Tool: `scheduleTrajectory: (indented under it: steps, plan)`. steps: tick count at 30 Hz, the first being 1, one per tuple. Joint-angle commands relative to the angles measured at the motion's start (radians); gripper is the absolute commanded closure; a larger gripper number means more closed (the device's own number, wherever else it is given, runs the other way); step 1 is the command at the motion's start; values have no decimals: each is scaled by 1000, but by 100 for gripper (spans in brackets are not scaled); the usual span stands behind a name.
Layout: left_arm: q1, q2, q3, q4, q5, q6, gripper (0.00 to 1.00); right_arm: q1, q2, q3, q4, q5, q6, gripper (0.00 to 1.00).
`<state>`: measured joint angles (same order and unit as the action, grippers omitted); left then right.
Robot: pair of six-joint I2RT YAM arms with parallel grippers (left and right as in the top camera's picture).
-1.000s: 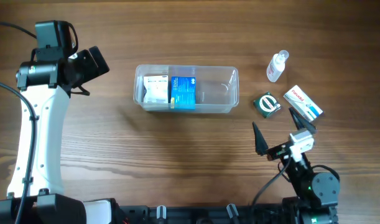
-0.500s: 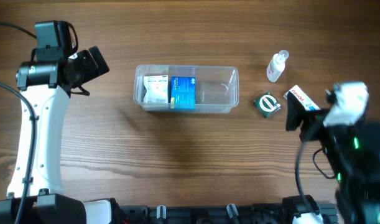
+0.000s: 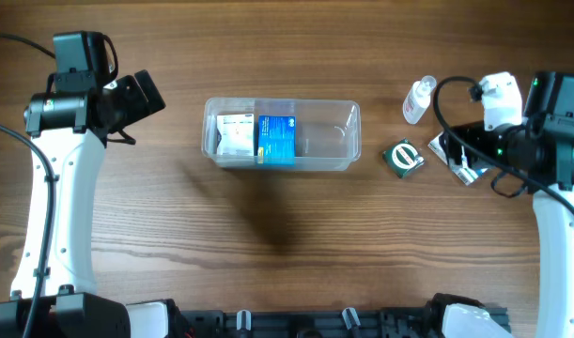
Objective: Pack container
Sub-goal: 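Move the right gripper over the white Panadol box and lower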
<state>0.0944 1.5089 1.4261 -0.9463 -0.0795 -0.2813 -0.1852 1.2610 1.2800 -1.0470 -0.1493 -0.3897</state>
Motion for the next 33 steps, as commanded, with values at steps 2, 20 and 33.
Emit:
scheduleTrajectory:
  steps: [2, 20, 33]
  plan:
    - [4, -7, 5, 1, 8, 19, 0, -4, 5, 22, 6, 103, -69, 0]
    - [4, -7, 5, 1, 8, 19, 0, -94, 266, 20, 50, 112, -315, 0]
    - [4, -7, 5, 1, 8, 19, 0, -168, 508, 20, 118, 28, -342, 0]
